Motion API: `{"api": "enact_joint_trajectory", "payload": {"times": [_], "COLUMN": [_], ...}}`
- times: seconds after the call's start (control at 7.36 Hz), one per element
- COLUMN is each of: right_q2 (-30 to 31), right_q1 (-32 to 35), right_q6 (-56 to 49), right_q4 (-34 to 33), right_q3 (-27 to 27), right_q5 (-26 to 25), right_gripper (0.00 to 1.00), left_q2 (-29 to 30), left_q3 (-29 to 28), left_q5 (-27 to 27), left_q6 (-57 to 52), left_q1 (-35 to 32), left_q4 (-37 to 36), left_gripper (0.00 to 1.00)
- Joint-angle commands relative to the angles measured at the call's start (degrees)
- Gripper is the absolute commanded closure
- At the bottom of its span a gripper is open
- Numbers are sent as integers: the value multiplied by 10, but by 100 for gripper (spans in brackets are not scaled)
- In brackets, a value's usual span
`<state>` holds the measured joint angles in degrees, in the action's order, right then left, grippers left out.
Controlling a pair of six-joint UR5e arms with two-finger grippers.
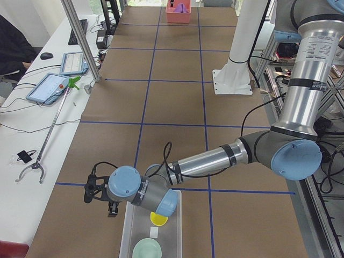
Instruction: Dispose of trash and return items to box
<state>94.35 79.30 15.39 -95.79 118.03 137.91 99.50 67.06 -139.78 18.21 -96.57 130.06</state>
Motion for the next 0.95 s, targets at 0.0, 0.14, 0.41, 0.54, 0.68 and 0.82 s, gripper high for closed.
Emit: {"api": "enact_joint_trajectory", "payload": {"times": [0.0, 0.14, 0.41, 0.54, 0.68, 0.82], "right_q2": [4, 8, 10, 10, 9, 5], "right_q1": [6, 12, 41, 65, 87, 111], "right_q6": [1, 0, -8, -30, -90, -141], "right_q4": [-4, -4, 1, 1, 1, 1], "right_q3": [-3, -9, -57, -87, -123, -156], "right_q5": [-3, -3, -3, -1, -2, 1], "right_gripper": [0, 0, 0, 0, 0, 0], "left_q2": [-49, -74, -112, -144, -166, -167], "left_q3": [166, 228, 293, 296, 295, 294], "left_q5": [27, 53, 64, 58, 56, 58], "left_q6": [-5, -43, -188, -241, -264, -257], "left_q1": [35, 38, 31, 27, 26, 26], "left_q4": [-129, -176, -281, -280, -266, -264], "left_gripper": [1, 1, 1, 1, 1, 1]}}
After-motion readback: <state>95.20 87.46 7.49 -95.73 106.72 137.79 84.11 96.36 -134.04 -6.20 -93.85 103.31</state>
